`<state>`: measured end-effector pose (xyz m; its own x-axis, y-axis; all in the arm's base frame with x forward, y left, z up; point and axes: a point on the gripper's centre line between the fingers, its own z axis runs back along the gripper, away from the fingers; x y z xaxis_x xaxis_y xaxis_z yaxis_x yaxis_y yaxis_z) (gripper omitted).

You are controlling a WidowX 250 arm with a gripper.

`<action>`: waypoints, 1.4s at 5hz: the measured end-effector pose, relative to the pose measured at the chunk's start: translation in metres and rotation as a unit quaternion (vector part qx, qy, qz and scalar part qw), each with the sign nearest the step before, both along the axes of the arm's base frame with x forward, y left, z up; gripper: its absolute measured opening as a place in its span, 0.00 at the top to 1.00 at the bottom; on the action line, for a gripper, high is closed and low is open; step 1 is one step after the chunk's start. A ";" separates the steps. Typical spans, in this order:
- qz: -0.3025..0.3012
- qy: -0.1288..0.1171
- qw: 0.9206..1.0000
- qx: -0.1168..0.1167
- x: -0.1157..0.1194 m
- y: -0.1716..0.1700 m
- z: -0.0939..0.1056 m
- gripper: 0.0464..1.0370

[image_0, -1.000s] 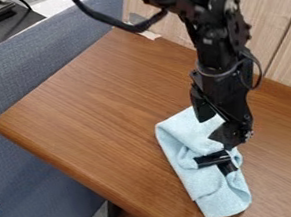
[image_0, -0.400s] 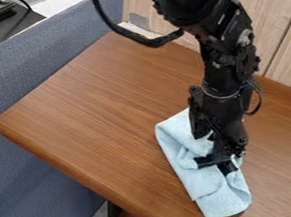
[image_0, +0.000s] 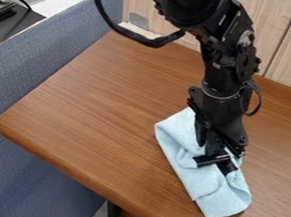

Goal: Unfold the cloth from right to top left

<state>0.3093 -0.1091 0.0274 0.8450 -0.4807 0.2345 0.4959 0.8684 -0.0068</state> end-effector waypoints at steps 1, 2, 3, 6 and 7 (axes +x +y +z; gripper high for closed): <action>-0.001 0.002 1.000 0.000 0.000 0.000 0.000 0.98; -0.008 -0.020 1.000 -0.011 0.001 -0.003 0.019 0.99; -0.005 -0.038 0.999 -0.019 0.002 -0.001 0.040 0.99; 0.164 -0.090 0.981 -0.055 0.046 0.085 0.071 0.99; 0.208 -0.084 0.973 -0.054 0.053 0.107 0.051 0.99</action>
<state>0.3621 -0.0021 0.0788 0.9066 -0.0703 0.4160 0.1041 0.9928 -0.0592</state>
